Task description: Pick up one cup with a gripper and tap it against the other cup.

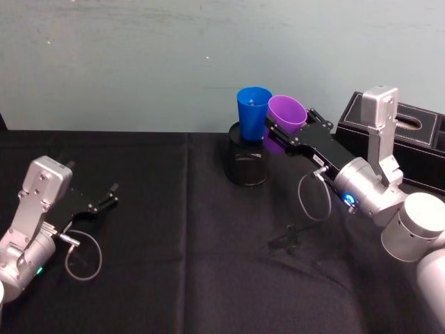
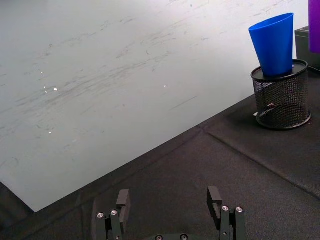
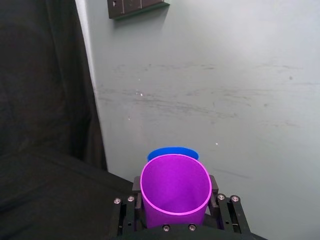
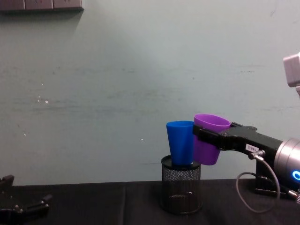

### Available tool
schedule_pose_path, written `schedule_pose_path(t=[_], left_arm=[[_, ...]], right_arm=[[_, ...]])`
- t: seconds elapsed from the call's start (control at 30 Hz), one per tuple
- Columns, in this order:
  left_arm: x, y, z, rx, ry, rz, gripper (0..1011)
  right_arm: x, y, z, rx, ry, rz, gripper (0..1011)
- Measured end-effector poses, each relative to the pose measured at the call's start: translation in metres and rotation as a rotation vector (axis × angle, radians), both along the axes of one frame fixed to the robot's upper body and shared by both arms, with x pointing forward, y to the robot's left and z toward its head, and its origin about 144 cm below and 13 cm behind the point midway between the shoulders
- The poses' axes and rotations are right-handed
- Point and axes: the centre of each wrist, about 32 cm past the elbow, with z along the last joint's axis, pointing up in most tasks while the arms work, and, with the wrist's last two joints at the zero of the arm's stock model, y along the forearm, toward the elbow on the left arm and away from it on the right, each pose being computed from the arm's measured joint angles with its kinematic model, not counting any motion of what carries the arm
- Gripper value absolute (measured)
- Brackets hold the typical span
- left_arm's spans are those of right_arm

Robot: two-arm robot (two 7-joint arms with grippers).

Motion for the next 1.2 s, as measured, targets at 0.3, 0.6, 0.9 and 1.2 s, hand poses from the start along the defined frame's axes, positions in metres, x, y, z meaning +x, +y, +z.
schedule_pose_path(t=[0.3,0.6,0.9,1.2], left_arm=[[0.000,0.000,0.000,0.000,0.000,0.000,1011],[0.000,0.000,0.000,0.000,0.000,0.000,1011],[0.000,0.000,0.000,0.000,0.000,0.000,1011],[0.000,0.000,0.000,0.000,0.000,0.000,1011]], right_arm=[[0.007,0.004,0.001,0.005,-0.011,0.014,732],[0.011,0.005,0.000,0.012,-0.011,0.024,732],[0.016,0.005,0.001,0.009,-0.018,0.037,732],[0.019,0.005,0.001,0.007,-0.021,0.043,733]])
